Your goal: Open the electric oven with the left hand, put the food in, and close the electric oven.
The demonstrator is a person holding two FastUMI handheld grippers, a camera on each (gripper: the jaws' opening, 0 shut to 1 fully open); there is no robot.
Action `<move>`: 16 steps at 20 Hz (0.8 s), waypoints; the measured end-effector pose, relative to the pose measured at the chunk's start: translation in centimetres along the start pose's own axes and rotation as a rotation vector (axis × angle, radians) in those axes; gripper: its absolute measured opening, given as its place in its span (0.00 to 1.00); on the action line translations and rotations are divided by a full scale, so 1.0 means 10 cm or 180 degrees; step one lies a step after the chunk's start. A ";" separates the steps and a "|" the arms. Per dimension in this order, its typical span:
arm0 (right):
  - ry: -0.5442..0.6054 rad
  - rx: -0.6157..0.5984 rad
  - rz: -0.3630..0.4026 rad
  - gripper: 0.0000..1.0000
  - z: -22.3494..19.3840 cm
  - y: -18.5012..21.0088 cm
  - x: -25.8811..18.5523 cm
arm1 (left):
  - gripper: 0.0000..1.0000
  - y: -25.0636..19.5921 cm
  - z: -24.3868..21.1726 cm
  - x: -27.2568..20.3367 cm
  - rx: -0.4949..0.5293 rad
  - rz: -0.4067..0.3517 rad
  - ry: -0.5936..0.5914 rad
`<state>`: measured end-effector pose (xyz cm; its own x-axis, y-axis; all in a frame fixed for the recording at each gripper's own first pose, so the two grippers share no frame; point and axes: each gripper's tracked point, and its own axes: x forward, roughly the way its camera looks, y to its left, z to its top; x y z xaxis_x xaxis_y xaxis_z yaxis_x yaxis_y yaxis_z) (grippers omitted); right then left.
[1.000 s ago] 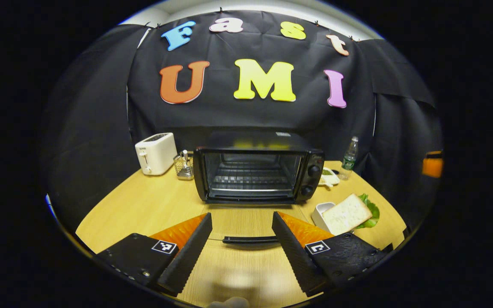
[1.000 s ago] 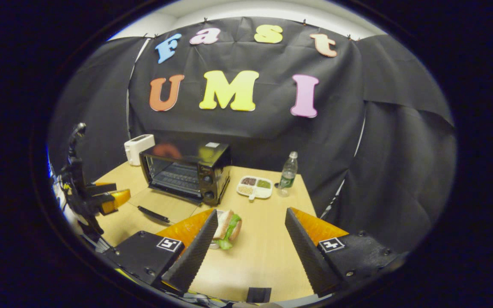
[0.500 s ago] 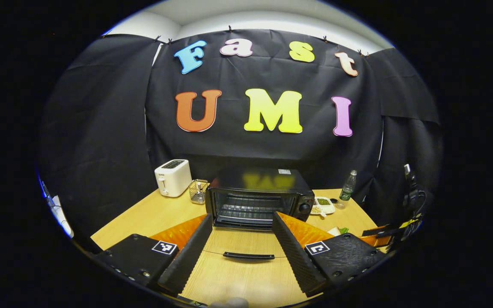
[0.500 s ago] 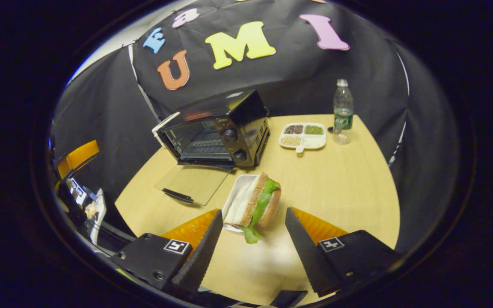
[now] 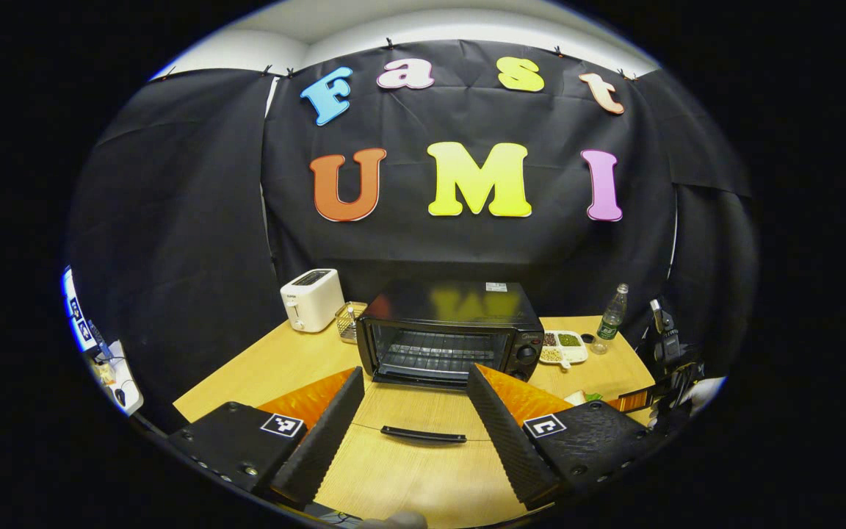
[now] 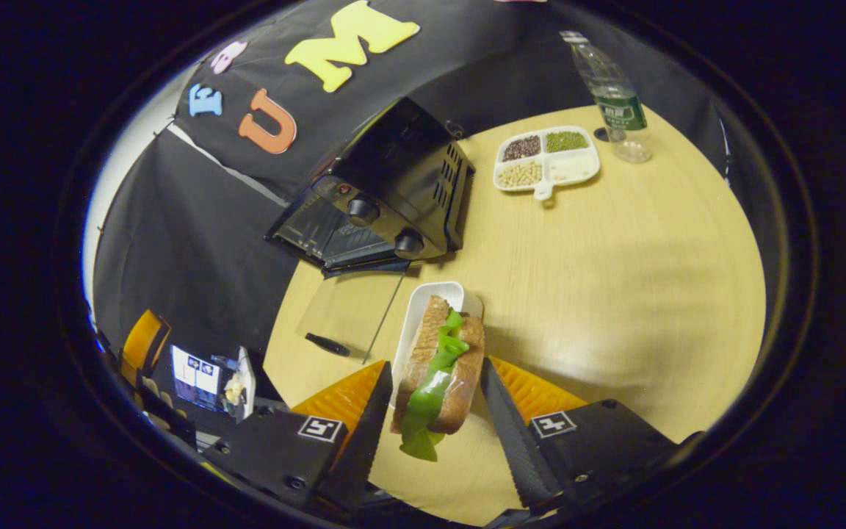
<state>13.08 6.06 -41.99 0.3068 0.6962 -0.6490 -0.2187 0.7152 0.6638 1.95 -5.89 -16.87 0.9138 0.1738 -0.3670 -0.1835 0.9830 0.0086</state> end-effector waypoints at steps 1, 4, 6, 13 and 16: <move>0.0008 0.0082 0.0026 0.53 0.00 0.00 0.00 | 0.93 -0.01 -0.03 0.00 -0.0004 0.0029 0.0033; 0.0063 0.0119 0.0097 0.36 0.01 0.02 -0.02 | 0.94 -0.07 -0.06 0.01 -0.0011 0.0012 0.0073; 0.0022 0.0115 0.0060 0.33 0.03 0.05 -0.03 | 0.94 -0.10 -0.10 0.02 0.0002 -0.0054 0.0075; -0.0586 0.0168 -0.0099 0.32 0.25 0.58 -0.33 | 0.94 0.12 -0.13 0.03 -0.0002 -0.0416 -0.0005; -0.1026 0.0394 -0.0092 0.32 0.32 1.00 -0.31 | 0.94 0.29 -0.13 0.02 0.0072 -0.0640 -0.0051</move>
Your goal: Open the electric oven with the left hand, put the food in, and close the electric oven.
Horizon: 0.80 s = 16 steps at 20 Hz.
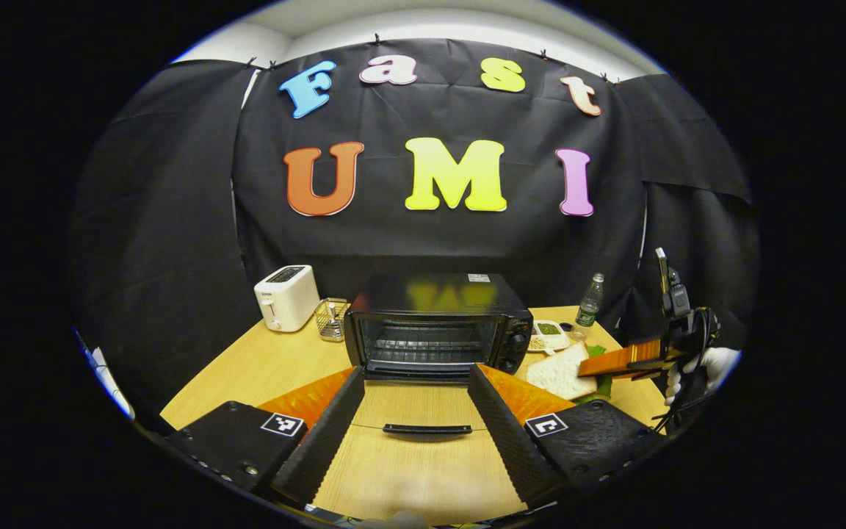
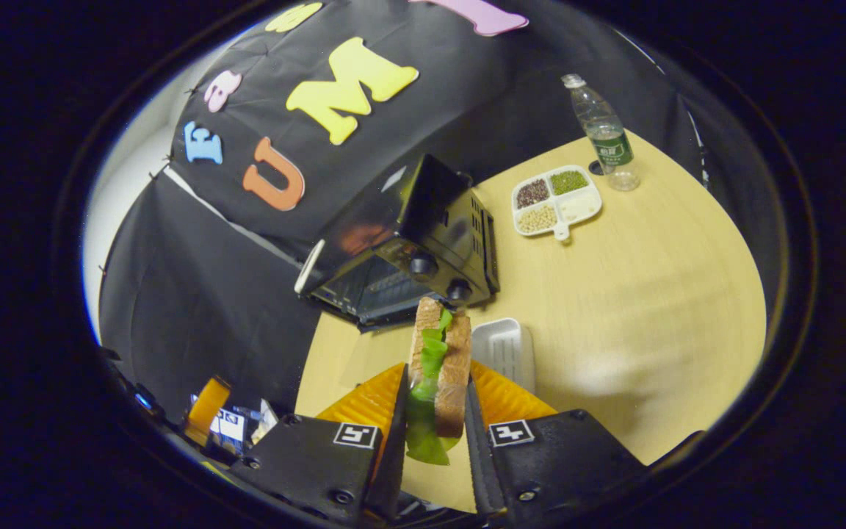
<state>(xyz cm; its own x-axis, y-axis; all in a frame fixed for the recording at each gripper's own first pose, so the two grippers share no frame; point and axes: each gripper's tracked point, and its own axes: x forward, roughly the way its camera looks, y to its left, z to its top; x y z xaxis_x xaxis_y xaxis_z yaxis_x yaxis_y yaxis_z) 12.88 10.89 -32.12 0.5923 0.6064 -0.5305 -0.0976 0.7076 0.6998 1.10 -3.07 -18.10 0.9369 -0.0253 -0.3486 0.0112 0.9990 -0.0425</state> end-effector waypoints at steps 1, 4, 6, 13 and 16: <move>-0.0145 0.0109 0.0028 0.32 -0.02 0.15 0.03 | 0.94 0.06 0.00 -0.03 0.0005 -0.0071 -0.0014; -0.0509 0.0454 0.0133 0.32 -0.16 0.53 0.25 | 0.94 0.23 0.06 -0.13 0.0087 -0.0223 -0.0153; -0.0689 0.0618 0.0176 0.32 -0.29 0.70 0.45 | 0.94 0.35 0.11 -0.18 0.0139 -0.0257 -0.0252; -0.1179 0.1264 0.0406 0.31 -0.42 1.06 1.35 | 0.93 0.54 0.29 -0.30 0.0113 -0.0234 -0.0506; -0.1308 0.1370 0.0425 0.31 -0.32 1.15 1.77 | 0.93 0.60 0.29 -0.27 0.0118 -0.0212 -0.0508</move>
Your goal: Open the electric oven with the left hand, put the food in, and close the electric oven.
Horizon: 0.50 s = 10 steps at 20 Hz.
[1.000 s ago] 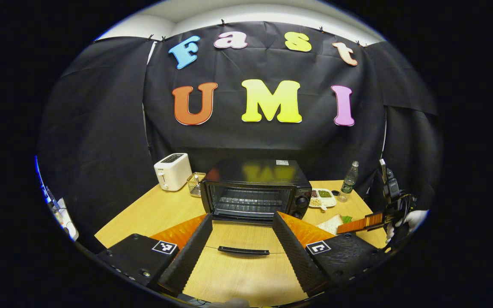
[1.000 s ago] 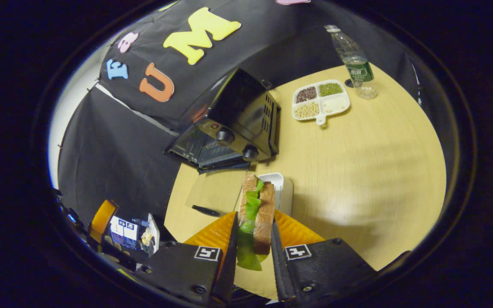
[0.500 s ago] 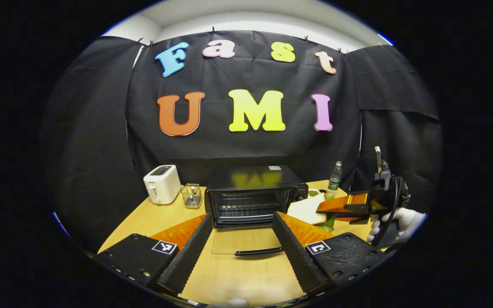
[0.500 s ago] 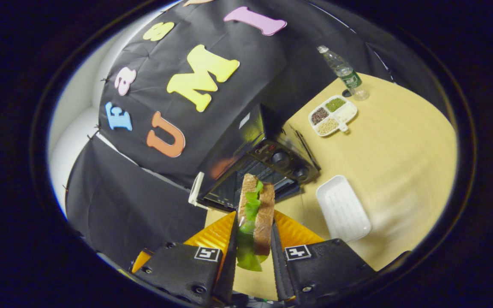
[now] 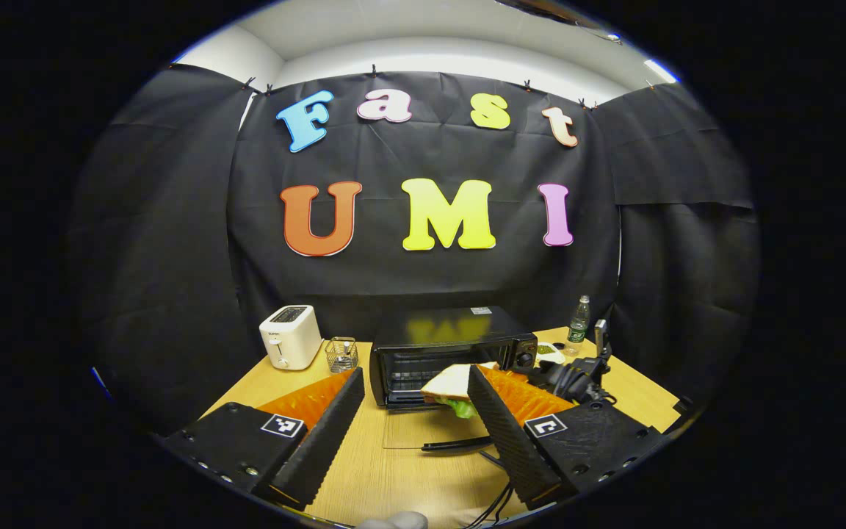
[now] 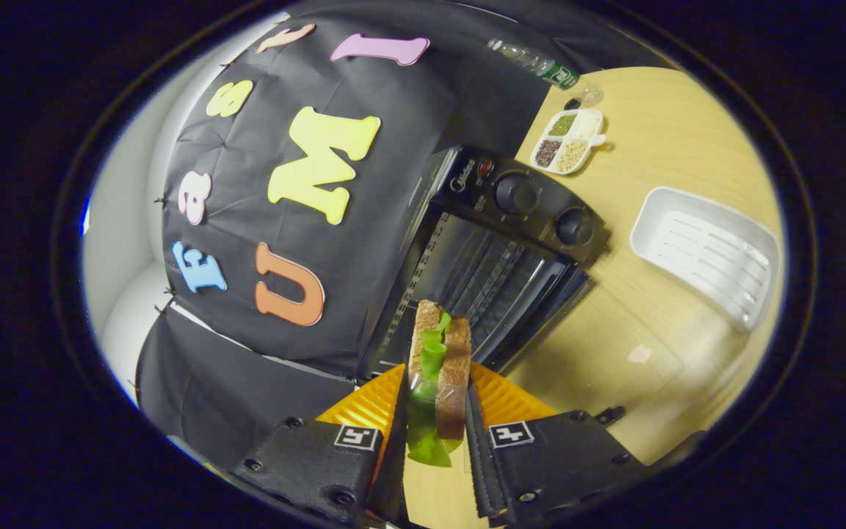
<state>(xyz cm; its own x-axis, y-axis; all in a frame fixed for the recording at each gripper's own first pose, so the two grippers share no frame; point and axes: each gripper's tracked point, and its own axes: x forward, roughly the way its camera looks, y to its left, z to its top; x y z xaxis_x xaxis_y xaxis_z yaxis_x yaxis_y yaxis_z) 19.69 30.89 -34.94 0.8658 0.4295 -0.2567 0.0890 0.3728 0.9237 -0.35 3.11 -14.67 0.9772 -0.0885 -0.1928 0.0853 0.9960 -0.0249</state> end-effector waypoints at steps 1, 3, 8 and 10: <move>-0.0047 0.0009 -0.0005 0.31 -0.01 0.01 0.15 | 0.94 0.01 -0.02 0.02 -0.0014 -0.0004 0.0011; -0.0122 0.0120 -0.0026 0.31 0.00 -0.01 0.43 | 0.94 0.05 -0.07 0.04 -0.0017 -0.0010 0.0052; -0.0275 0.0164 -0.0167 0.41 0.14 -0.16 0.89 | 0.93 0.19 -0.23 0.12 -0.0029 0.0022 0.0168; -0.0287 0.0159 -0.0201 0.41 0.17 -0.23 1.02 | 0.94 0.21 -0.25 0.17 -0.0056 0.0031 0.0189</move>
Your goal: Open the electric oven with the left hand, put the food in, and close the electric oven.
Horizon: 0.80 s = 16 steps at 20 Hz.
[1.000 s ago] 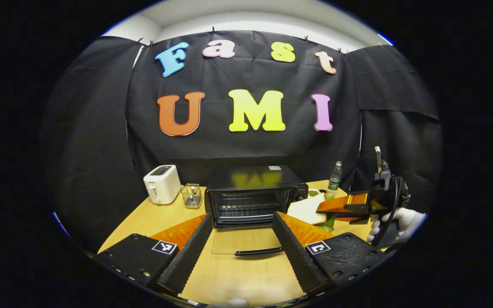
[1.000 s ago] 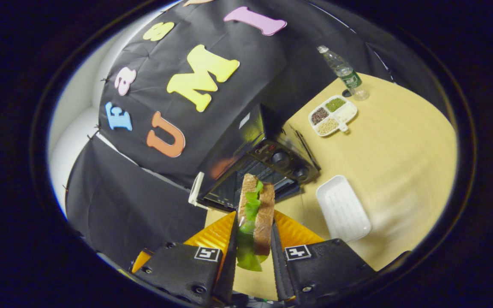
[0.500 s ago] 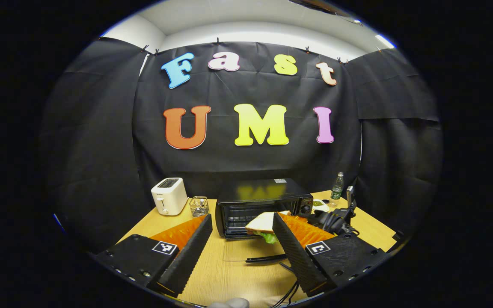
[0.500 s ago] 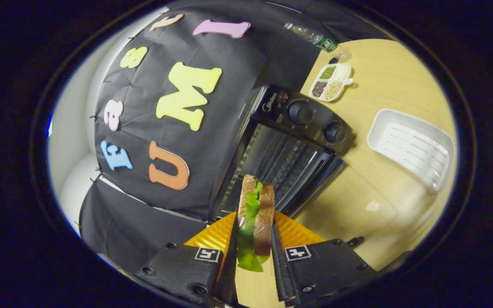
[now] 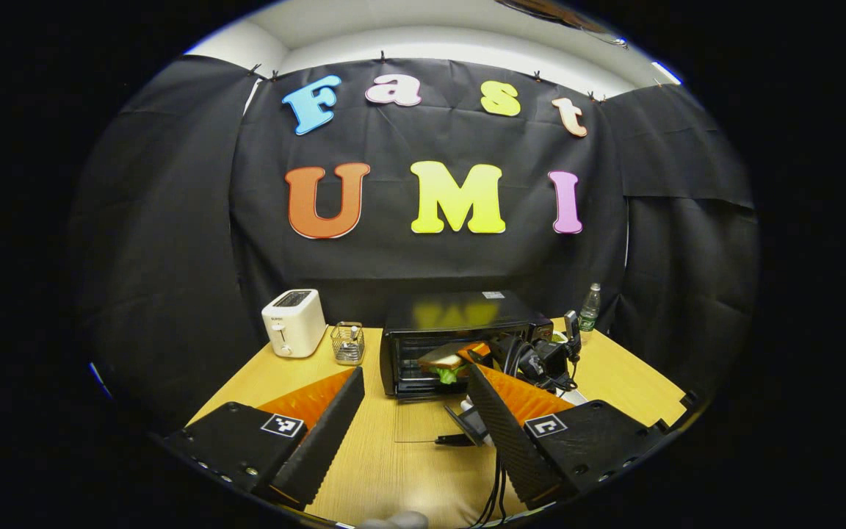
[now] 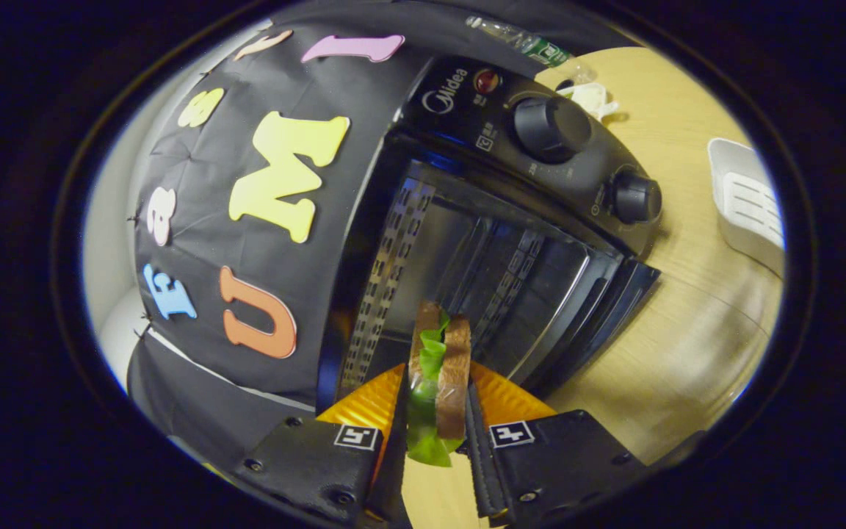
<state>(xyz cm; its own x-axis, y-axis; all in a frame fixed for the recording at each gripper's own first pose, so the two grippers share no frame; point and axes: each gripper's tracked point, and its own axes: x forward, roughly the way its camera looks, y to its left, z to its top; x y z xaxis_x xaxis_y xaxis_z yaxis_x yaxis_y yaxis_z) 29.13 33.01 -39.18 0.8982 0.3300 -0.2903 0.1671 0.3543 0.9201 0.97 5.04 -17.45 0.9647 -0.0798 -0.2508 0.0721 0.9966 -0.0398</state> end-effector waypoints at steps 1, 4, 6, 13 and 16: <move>0.0004 -0.0042 -0.0017 0.41 -0.02 -0.01 0.04 | 0.94 0.02 0.00 0.01 -0.0001 0.0001 0.0000; -0.0015 -0.0365 -0.0108 0.33 -0.01 -0.06 0.05 | 0.94 0.02 -0.02 0.06 -0.0009 -0.0010 0.0009; 0.0004 -0.0691 -0.0183 0.39 -0.02 -0.07 0.07 | 0.93 -0.01 -0.03 0.08 -0.0024 -0.0019 0.0023; 0.0054 -0.1772 -0.0576 0.98 0.12 -0.26 0.01 | 0.94 -0.05 -0.04 0.13 -0.0035 -0.0042 0.0009; 0.0068 -0.2185 -0.0762 0.88 0.16 -0.35 -0.07 | 0.94 -0.05 -0.03 0.15 -0.0038 -0.0043 -0.0006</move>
<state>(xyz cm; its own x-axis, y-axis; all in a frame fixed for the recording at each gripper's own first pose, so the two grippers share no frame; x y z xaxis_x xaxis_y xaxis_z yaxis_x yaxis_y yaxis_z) 28.54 30.08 -41.78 0.8598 0.1892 -0.4744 0.0590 0.8859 0.4602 2.31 4.44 -18.14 0.9642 -0.0932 -0.2484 0.0821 0.9951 -0.0546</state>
